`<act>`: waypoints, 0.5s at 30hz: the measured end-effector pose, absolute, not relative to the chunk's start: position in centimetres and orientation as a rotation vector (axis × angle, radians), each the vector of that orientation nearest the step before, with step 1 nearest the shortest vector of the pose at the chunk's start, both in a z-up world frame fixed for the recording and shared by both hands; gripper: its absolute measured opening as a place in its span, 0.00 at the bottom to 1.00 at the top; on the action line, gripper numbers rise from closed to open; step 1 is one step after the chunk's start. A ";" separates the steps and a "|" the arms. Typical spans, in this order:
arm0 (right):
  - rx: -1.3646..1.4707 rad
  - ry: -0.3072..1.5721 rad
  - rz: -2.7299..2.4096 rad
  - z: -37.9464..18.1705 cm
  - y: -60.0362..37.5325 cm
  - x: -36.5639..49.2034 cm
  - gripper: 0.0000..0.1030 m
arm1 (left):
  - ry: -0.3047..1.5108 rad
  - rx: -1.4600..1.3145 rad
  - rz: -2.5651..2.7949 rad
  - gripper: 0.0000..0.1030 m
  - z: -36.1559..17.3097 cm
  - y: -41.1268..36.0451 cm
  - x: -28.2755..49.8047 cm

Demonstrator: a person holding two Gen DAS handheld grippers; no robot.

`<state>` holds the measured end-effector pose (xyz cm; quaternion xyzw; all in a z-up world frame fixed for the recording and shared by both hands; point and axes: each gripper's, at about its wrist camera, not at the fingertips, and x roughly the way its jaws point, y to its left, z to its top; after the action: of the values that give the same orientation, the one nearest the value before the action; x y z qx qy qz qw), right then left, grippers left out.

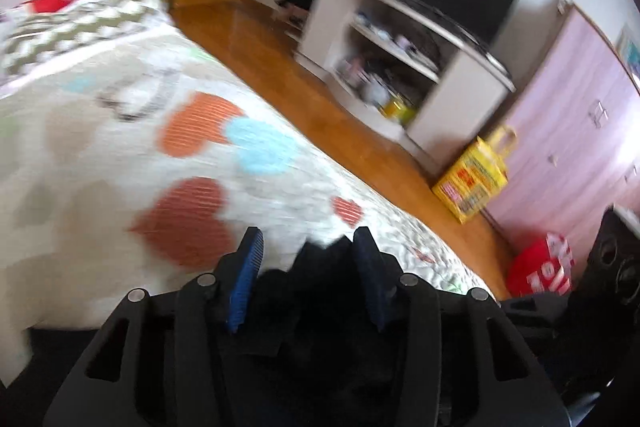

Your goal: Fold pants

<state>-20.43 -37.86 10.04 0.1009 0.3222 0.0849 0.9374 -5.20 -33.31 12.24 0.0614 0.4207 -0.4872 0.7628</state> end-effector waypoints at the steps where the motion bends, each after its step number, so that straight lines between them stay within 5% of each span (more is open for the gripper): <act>1: 0.187 0.664 0.206 10.1 -36.4 -19.8 0.20 | 0.916 0.115 -1.032 0.49 12.7 -32.0 -4.6; 8: 0.099 0.787 0.352 5.8 -27.6 -15.3 0.22 | 0.962 -0.042 -0.808 0.64 12.7 -20.3 -0.7; 10: 0.096 0.858 0.371 3.2 -25.5 -13.9 0.30 | 0.989 -0.080 -0.742 0.66 11.3 -17.4 -0.5; 13: 0.117 0.968 0.407 0.5 -23.9 -13.3 0.57 | 1.045 -0.130 -0.677 0.66 8.8 -14.1 -0.6; 15: 0.131 0.929 0.446 1.7 -24.3 -14.3 0.61 | 1.059 -0.145 -0.659 0.66 8.0 -13.0 -0.9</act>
<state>-14.33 -24.26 1.65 0.0627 0.4440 0.2130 0.8681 -0.94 -13.00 7.99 -0.0680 0.4954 -0.3084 0.8092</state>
